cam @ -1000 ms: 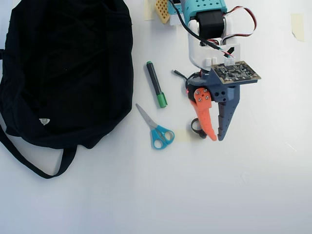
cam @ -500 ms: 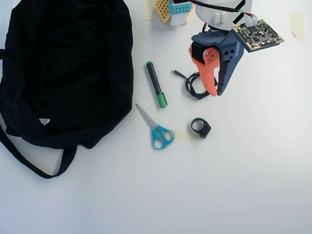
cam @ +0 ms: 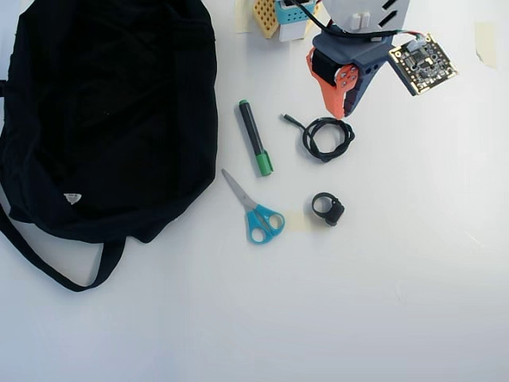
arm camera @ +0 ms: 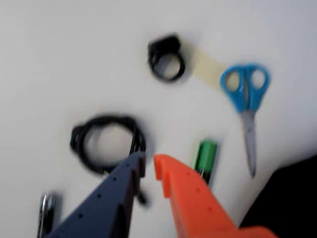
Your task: Put the bike light into the black bag
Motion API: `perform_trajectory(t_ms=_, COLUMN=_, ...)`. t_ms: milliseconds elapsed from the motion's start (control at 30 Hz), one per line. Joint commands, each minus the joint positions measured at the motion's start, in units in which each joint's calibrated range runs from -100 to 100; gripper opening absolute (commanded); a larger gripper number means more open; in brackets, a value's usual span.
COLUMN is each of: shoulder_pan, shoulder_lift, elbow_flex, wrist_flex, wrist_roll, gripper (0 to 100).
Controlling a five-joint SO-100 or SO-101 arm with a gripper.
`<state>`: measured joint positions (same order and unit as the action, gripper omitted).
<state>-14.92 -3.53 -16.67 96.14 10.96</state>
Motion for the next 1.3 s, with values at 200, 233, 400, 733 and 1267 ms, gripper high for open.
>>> perform_trajectory(t_ms=200, shoulder_pan=0.8, shoulder_lift=-2.4, elbow_flex=6.5, wrist_flex=3.1, wrist_roll=0.3, gripper=2)
perform_trajectory(t_ms=233, shoulder_pan=0.8, shoulder_lift=-2.0, elbow_flex=7.0, wrist_flex=3.1, wrist_roll=0.2, gripper=3)
perform_trajectory(t_ms=400, shoulder_pan=0.8, shoulder_lift=-1.2, elbow_flex=7.1, wrist_flex=-1.7, wrist_roll=-1.3, gripper=2)
perform_trajectory(t_ms=733, shoulder_pan=-0.3, shoulder_lift=4.7, elbow_flex=15.0, wrist_flex=-14.1, wrist_roll=0.7, gripper=3)
perform_trajectory(t_ms=1267, shoulder_pan=-1.8, shoulder_lift=25.1, elbow_flex=-2.9, wrist_flex=-17.8, wrist_roll=5.1, gripper=23)
